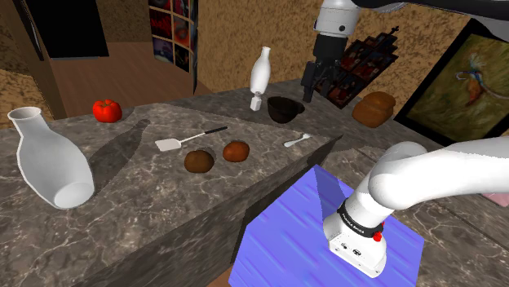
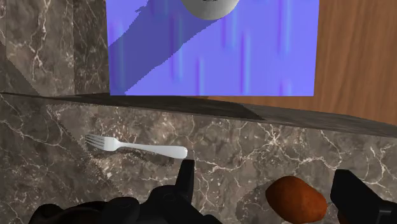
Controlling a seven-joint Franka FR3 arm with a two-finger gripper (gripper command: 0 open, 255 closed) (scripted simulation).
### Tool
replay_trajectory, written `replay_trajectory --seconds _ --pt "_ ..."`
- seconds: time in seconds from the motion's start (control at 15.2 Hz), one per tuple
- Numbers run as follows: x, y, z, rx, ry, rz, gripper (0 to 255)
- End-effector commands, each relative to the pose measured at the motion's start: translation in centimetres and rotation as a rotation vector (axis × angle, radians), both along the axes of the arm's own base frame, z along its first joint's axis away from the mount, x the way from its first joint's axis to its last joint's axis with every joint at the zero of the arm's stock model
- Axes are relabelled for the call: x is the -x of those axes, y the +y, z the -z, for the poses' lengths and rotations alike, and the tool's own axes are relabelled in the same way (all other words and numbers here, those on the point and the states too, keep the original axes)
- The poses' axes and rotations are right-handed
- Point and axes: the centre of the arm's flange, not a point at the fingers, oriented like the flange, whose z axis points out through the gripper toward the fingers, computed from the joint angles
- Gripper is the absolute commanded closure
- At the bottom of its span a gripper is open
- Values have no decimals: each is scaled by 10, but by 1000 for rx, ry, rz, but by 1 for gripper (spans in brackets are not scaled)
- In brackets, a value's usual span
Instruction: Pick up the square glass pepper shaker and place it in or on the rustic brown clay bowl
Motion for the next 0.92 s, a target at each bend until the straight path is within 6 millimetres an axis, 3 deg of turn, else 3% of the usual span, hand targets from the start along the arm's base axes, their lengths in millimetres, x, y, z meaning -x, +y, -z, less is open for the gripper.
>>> replay_trajectory --seconds 0.0,0.86 --pt "0 0 0 0 0 0 0" --pt "-113 -81 79 13 -84 -77 0"
